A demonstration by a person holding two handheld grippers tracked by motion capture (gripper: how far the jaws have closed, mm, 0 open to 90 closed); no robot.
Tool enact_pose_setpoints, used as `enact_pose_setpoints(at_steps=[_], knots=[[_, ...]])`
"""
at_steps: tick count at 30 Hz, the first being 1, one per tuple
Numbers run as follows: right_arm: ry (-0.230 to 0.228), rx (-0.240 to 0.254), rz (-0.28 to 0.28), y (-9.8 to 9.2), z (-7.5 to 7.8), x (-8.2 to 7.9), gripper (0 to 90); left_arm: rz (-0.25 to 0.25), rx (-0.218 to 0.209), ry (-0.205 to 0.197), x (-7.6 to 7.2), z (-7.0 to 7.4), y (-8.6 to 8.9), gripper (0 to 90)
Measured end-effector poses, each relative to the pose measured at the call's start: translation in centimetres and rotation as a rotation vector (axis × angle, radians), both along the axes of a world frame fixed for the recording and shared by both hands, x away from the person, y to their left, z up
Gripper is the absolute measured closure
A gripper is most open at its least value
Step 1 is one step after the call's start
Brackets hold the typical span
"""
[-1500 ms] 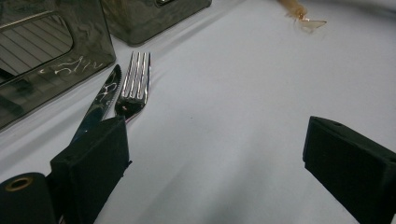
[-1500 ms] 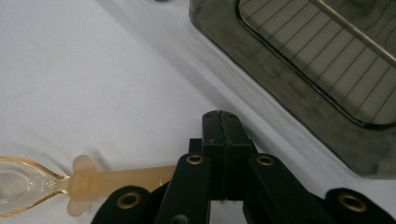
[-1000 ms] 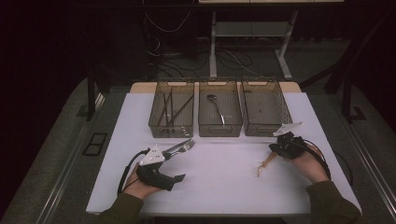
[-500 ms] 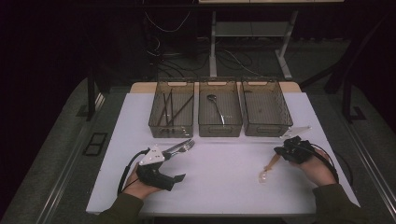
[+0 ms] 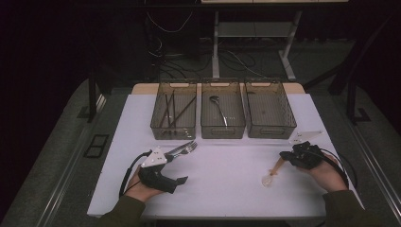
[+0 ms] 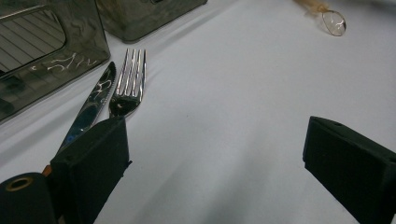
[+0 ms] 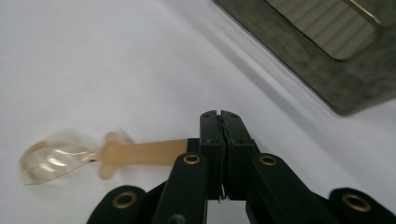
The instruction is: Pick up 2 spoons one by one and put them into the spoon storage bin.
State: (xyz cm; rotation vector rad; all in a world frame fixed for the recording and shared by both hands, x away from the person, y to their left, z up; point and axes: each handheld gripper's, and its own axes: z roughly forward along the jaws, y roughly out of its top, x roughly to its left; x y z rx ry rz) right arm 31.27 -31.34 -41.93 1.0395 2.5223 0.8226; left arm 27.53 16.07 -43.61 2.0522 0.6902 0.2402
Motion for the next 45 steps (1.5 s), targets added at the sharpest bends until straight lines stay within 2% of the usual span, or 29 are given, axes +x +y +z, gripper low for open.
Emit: enact_pose_setpoints(at_steps=[2,8,13,17,20,35,45], knots=[[0.006,0.021,0.038,0.4,0.2,-0.5,88.3,0.002,-0.001,0.000,0.0,0.0,0.0,6.7],[0.039,0.032,0.124,1.5,0.1,-3.1,89.9,0.000,-0.001,-0.001,0.0,0.0,0.0,6.7],[0.079,0.007,0.177,1.9,-0.8,-5.1,89.9,-0.001,0.002,-0.002,-0.1,0.1,0.0,6.7],[0.114,-0.004,0.201,2.2,-1.6,-5.7,89.9,-0.003,0.005,-0.001,-0.1,0.1,-0.1,6.7],[0.116,0.014,0.204,2.4,-1.5,-5.5,89.9,-0.004,0.008,-0.001,-0.1,0.1,-0.1,6.7],[0.104,0.024,0.217,4.7,-1.8,-4.0,90.0,-0.004,0.007,-0.003,-0.1,0.1,-0.1,6.7],[0.095,0.023,0.220,5.5,-1.8,-3.4,89.9,-0.006,0.011,-0.004,-0.1,0.1,-0.1,6.7]])
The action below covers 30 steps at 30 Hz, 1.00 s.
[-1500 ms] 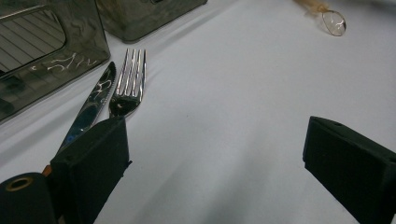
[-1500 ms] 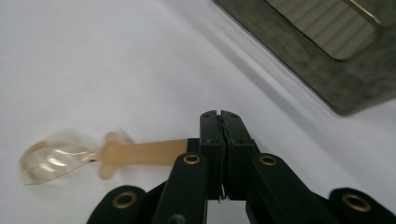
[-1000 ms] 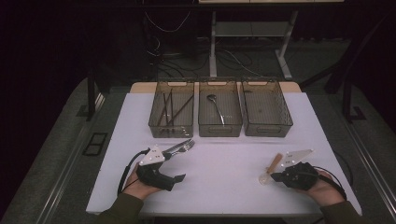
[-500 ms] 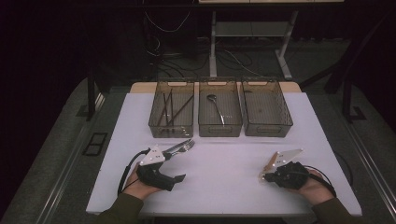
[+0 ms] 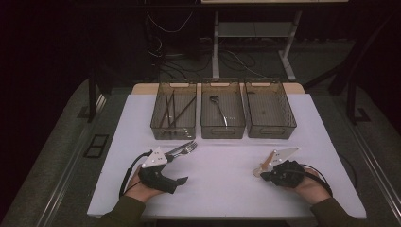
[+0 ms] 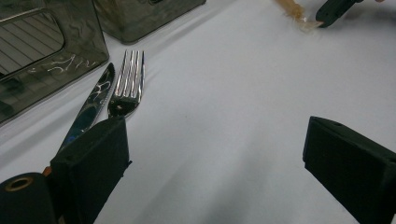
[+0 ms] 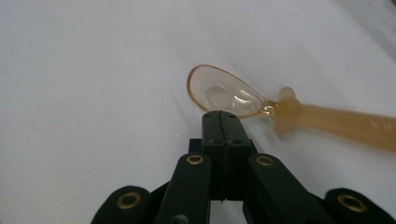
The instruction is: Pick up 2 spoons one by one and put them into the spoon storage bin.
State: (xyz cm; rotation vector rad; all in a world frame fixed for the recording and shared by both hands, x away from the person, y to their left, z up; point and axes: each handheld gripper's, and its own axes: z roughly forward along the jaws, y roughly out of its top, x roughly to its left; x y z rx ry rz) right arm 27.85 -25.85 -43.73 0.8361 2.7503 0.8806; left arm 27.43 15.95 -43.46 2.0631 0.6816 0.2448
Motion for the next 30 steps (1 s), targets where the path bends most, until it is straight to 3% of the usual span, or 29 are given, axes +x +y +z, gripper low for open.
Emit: enact_pose_setpoints(at_steps=[16,30], knots=[[-0.027,0.044,-0.024,1.0,-0.1,1.1,90.0,0.001,-0.003,-0.001,0.0,0.0,0.0,6.7],[-0.050,0.034,-0.057,1.7,-0.4,2.5,90.0,0.000,-0.005,-0.001,0.0,0.0,0.0,6.7]])
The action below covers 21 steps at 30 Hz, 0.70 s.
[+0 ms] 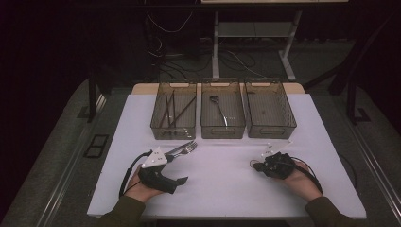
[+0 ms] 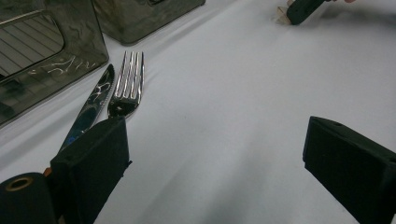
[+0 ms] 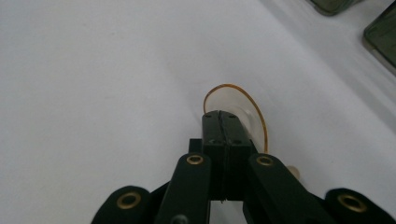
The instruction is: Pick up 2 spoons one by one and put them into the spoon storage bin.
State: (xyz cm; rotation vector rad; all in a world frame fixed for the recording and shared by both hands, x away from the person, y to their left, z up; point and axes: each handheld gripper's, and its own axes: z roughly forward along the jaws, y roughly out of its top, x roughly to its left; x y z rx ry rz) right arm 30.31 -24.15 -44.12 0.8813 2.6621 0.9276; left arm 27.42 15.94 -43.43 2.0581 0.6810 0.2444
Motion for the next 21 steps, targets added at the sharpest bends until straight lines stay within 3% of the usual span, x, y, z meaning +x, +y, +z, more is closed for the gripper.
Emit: enact_pose_setpoints(at_steps=[4,6,8,11,16,21], knots=[[0.000,0.015,0.000,0.0,0.1,0.3,89.9,-0.002,0.000,-0.001,0.0,0.0,0.1,6.7],[-0.008,0.053,-0.004,-0.6,0.7,0.2,87.9,-0.002,-0.001,0.000,0.0,0.0,0.1,6.7],[-0.020,0.093,-0.019,-1.5,1.4,0.3,80.4,-0.003,-0.002,0.002,0.0,0.0,0.1,6.7],[-0.038,0.106,-0.032,-2.9,2.0,0.7,67.5,-0.007,0.001,0.001,0.0,0.0,0.1,6.7],[-0.018,0.074,-0.012,-4.3,1.3,1.2,54.7,-0.010,0.004,0.007,0.0,-0.1,0.0,6.7],[0.020,0.036,0.024,-4.8,0.1,1.5,55.9,-0.011,0.004,0.009,0.0,-0.1,0.1,6.7]])
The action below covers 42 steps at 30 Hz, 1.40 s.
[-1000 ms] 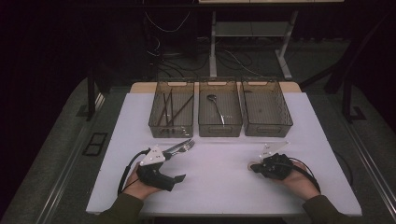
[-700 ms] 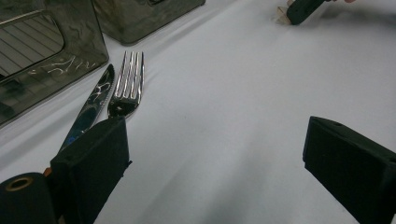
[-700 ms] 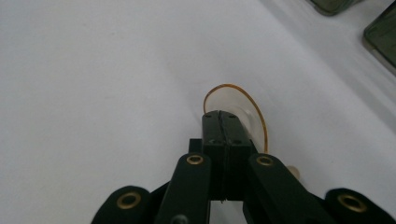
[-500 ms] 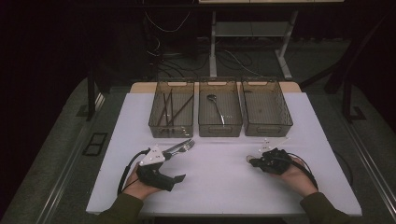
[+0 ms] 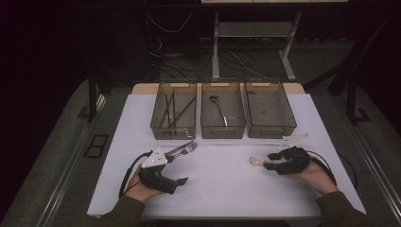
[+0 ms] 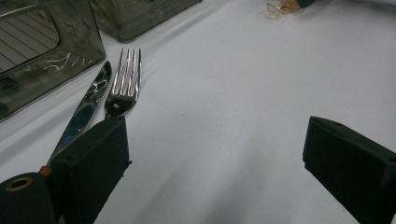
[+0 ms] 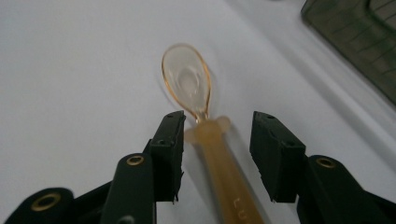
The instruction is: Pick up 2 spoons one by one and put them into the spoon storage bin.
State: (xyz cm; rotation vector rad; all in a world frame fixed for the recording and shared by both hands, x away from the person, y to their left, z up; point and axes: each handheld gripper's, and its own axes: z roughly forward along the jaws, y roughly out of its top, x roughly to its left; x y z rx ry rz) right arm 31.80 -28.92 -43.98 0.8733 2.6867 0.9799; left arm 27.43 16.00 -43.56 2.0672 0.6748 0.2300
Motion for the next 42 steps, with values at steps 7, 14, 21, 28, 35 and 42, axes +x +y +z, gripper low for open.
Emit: enact_pose_setpoints(at_steps=[7,14,21,28,35,42], knots=[[-0.018,-0.047,0.055,0.2,-0.2,-0.4,66.8,-0.003,-0.001,0.001,0.0,0.0,0.0,6.7],[-0.028,-0.057,0.065,0.3,-0.1,-0.7,73.4,-0.004,-0.003,0.002,-0.1,0.0,0.0,6.7],[-0.015,-0.043,0.038,0.0,0.1,-0.6,77.2,-0.013,-0.009,-0.001,-0.1,0.1,0.1,6.7],[-0.012,-0.009,-0.010,-0.2,0.8,-0.2,79.4,-0.020,-0.017,0.000,-0.2,0.1,0.1,6.6],[-0.023,0.018,-0.024,-0.1,1.5,-0.1,79.8,-0.023,-0.028,0.003,-0.4,0.1,0.2,6.7],[-0.044,0.060,-0.043,0.1,2.9,0.4,79.9,-0.034,-0.041,0.000,-1.0,0.0,0.3,6.6]])
